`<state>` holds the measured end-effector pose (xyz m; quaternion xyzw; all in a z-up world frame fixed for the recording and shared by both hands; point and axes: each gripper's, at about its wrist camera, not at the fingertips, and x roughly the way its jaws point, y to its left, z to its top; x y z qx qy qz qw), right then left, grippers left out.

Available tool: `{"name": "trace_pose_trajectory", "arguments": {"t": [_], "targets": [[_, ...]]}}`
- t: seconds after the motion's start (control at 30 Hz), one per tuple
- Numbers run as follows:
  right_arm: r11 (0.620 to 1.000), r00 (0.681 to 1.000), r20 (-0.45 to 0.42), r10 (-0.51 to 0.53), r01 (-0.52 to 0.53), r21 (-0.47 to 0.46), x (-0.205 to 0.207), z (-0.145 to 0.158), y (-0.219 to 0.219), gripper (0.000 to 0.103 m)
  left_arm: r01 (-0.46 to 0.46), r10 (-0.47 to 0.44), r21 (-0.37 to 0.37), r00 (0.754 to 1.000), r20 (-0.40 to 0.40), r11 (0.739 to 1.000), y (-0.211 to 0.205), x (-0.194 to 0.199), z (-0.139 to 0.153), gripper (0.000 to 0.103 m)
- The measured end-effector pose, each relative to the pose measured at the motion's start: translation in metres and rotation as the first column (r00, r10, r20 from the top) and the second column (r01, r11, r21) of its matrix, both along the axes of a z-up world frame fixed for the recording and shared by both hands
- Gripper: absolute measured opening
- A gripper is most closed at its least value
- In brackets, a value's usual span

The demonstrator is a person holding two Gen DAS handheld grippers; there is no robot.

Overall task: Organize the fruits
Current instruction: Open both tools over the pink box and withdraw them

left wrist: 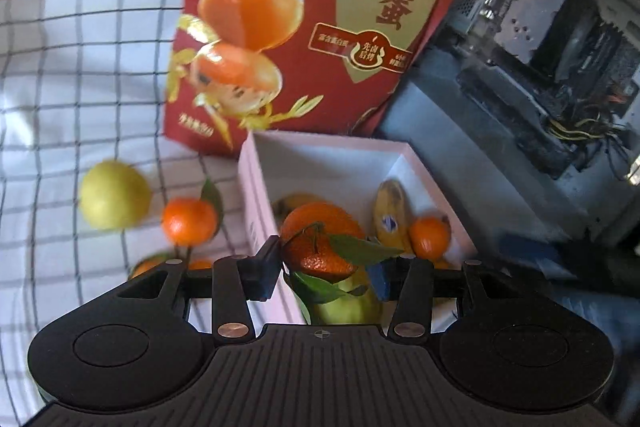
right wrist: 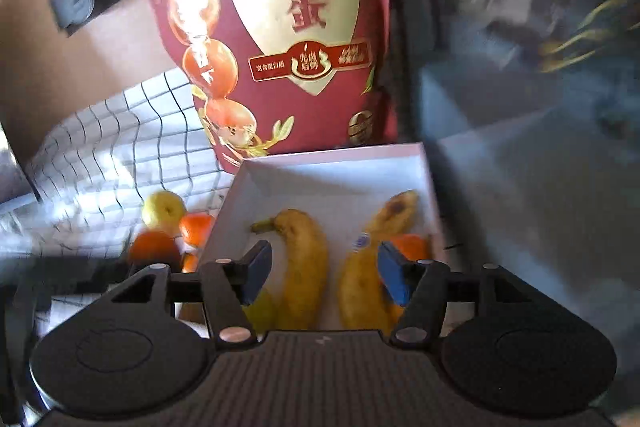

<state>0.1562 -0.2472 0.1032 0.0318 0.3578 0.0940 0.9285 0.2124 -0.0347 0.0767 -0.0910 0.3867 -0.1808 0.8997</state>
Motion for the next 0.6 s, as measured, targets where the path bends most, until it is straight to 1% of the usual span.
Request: {"name": "trace_pose_trajectory", "arguments": {"t": [0.07,0.17,0.23,0.3,0.4,0.47,0.53,0.6], "targets": [[0.996,1.0,0.02,-0.01,0.012,-0.085,-0.017,0.0,0.002,0.059,0.014,-0.014,0.011,1.0,0.001,1.0,-0.008,0.014,-0.005,0.05],[0.992,1.0,0.011,-0.019,0.021,-0.128,-0.04,-0.002,-0.004,0.059,0.033,-0.033,0.036,0.999,-0.008,0.999,-0.02,0.026,-0.013,0.05],[0.991,0.999,-0.007,-0.036,0.035,-0.128,-0.05,-0.007,-0.005,0.059,0.043,-0.042,0.063,0.999,-0.017,0.997,-0.026,0.027,-0.019,0.05],[0.991,0.998,-0.034,-0.056,0.051,-0.121,-0.057,-0.015,-0.005,0.059,0.052,-0.051,0.078,0.999,-0.009,0.996,-0.029,0.025,-0.021,0.05],[0.992,0.995,-0.071,-0.076,0.068,-0.102,-0.065,-0.024,-0.005,0.059,0.068,-0.069,0.065,0.998,0.007,0.996,-0.027,0.021,-0.017,0.05],[0.994,0.994,-0.09,-0.069,0.061,-0.09,-0.068,-0.029,-0.001,0.059,0.07,-0.071,0.051,0.997,0.027,0.996,-0.022,0.017,-0.012,0.05],[0.994,0.994,-0.088,-0.057,0.048,-0.096,-0.07,-0.03,0.005,0.059,0.054,-0.056,0.032,0.997,0.051,0.998,-0.012,0.012,-0.006,0.05],[0.994,0.996,-0.081,-0.042,0.033,-0.107,-0.073,-0.03,0.012,0.059,0.016,-0.017,0.018,0.997,0.072,1.0,0.003,0.007,-0.001,0.05]]}}
